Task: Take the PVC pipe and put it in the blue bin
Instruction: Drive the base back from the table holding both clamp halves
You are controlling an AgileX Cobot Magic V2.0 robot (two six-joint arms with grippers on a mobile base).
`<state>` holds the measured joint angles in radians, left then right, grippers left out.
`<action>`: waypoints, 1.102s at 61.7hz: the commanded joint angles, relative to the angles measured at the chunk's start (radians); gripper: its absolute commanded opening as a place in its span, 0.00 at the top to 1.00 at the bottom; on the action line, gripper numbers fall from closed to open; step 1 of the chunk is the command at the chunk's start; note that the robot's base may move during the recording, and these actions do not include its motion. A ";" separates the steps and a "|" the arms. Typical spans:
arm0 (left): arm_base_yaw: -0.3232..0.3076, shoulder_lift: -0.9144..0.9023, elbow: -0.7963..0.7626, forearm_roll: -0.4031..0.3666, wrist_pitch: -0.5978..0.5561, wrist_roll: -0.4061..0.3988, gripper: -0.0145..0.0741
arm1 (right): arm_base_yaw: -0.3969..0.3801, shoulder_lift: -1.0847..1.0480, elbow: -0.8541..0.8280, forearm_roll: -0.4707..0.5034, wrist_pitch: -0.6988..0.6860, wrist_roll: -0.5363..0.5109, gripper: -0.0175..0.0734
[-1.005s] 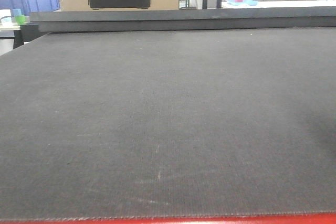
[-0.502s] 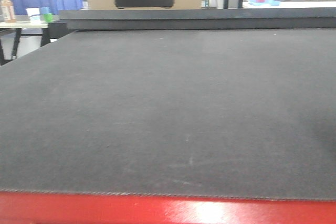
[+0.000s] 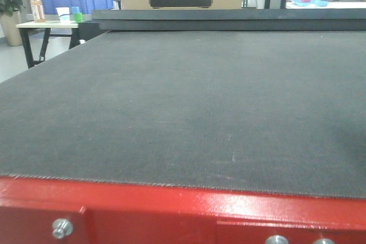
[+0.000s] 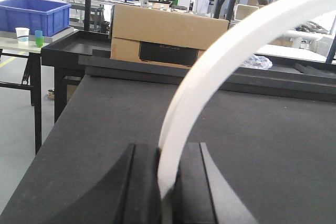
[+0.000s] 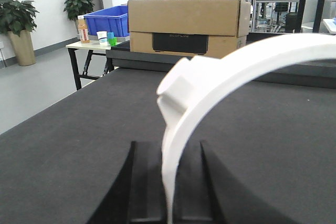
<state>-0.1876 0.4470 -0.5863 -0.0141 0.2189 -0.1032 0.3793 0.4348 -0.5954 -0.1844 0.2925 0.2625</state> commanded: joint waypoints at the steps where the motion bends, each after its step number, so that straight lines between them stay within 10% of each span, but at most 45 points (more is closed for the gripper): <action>1: 0.005 -0.006 -0.002 -0.002 -0.026 -0.003 0.96 | 0.001 -0.004 -0.008 0.003 -0.014 0.000 0.99; 68: 0.005 -0.024 -0.002 -0.002 -0.026 -0.003 0.96 | 0.001 -0.008 -0.008 0.004 -0.019 0.000 0.99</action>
<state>-0.1876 0.4282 -0.5863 -0.0141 0.2189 -0.1032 0.3793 0.4306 -0.5958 -0.1826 0.2923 0.2625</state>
